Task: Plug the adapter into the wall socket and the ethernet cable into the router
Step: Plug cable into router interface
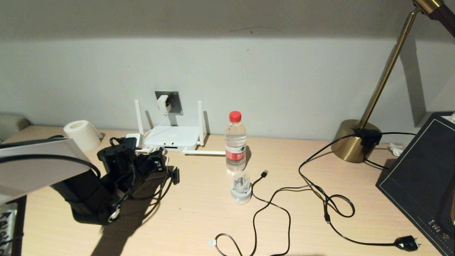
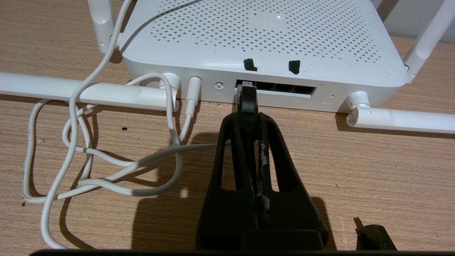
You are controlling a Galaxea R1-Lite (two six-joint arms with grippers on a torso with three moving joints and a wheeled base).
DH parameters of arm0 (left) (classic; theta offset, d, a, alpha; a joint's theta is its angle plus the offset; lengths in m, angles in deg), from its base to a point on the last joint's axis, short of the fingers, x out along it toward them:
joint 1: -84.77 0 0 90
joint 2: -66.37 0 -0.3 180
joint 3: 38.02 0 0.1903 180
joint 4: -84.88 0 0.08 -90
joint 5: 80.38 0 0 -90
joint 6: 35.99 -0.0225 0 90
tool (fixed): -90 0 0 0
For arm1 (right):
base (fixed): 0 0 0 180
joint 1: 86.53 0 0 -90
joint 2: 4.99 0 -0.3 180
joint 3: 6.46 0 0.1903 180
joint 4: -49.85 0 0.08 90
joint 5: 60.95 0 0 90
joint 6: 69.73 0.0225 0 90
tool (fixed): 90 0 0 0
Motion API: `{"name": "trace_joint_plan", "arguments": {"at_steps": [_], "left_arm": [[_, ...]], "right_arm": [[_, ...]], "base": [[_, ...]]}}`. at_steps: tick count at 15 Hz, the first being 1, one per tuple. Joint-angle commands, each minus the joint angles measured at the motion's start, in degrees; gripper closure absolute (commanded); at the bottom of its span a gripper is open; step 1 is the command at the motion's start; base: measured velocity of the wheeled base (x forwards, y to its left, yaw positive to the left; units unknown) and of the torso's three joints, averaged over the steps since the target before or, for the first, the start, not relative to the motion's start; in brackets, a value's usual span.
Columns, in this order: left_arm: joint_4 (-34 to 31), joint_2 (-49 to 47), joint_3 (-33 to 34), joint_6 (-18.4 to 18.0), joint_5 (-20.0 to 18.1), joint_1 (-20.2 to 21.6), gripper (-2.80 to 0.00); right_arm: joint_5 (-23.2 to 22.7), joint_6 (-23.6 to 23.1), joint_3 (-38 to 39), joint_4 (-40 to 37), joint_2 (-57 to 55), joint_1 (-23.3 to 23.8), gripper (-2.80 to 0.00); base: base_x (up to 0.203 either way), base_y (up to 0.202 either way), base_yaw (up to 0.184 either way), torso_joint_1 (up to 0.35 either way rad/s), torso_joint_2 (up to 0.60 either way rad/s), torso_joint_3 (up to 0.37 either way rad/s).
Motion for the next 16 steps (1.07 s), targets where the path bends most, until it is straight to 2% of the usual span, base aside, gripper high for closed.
{"name": "trace_joint_plan", "arguments": {"at_steps": [1,16], "left_arm": [[0.44,0.04,-0.14,0.03,0.08,-0.01,0.0],[0.44,-0.84,-0.9,0.03,-0.04,-0.1,0.0]], "right_arm": [[-0.04,-0.05,0.53,0.03,0.0,-0.02,0.0],[-0.04,-0.05,0.53,0.03,0.0,-0.02,0.0]], "base": [[0.0,0.0,0.0,0.0,0.0,0.0],[0.0,0.0,0.0,0.0,0.0,0.0]]}}
